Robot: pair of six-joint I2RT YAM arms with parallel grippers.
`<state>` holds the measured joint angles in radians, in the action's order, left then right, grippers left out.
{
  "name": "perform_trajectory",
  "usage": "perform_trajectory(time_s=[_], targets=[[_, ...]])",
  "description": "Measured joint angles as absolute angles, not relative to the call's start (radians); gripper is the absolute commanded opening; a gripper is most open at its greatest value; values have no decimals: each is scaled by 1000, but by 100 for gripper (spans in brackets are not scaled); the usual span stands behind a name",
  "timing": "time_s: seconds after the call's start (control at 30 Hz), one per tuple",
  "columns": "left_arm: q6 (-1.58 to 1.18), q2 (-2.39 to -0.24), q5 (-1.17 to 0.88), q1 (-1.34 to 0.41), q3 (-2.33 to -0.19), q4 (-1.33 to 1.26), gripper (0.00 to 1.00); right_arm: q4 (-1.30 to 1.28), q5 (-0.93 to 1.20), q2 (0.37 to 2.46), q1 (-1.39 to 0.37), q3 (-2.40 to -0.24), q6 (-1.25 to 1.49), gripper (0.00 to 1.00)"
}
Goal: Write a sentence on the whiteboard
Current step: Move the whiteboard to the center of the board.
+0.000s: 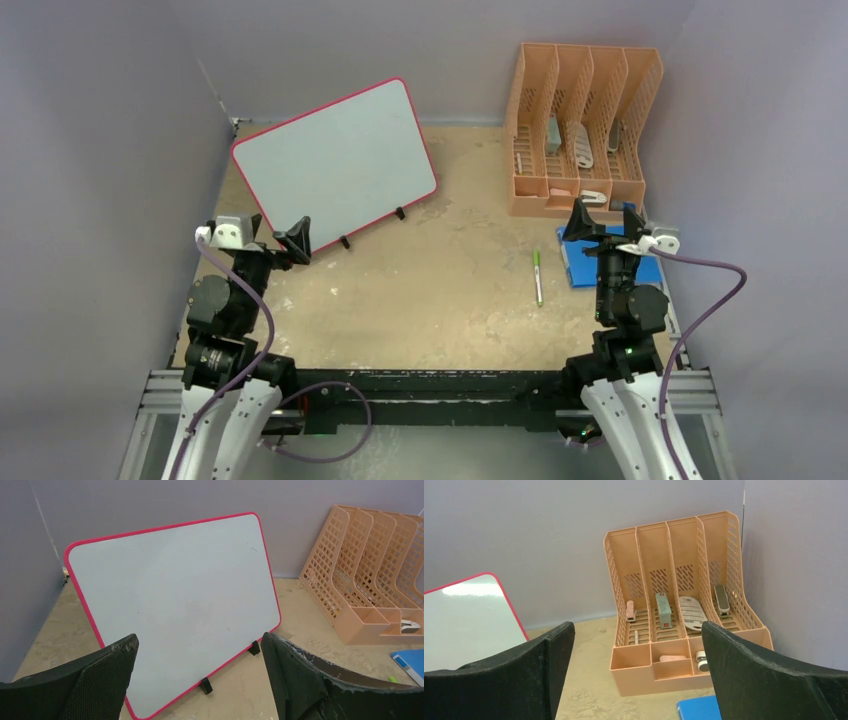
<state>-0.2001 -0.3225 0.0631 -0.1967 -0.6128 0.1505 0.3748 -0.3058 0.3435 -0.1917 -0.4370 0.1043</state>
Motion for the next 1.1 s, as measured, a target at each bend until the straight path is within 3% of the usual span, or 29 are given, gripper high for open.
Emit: perform_trajectory(time_s=[0.27,0.6,1.1], targets=[[-206,-340,64,-197,-613,152,99,369,-306,335,-196,-437,105,99],[-254,-453,63,-197,-628,210,100,369,-306,331,-199,-437,105,99],[-526,-901,32,-202,-756,456,89,365,-306,311,-216,-437,105,99]])
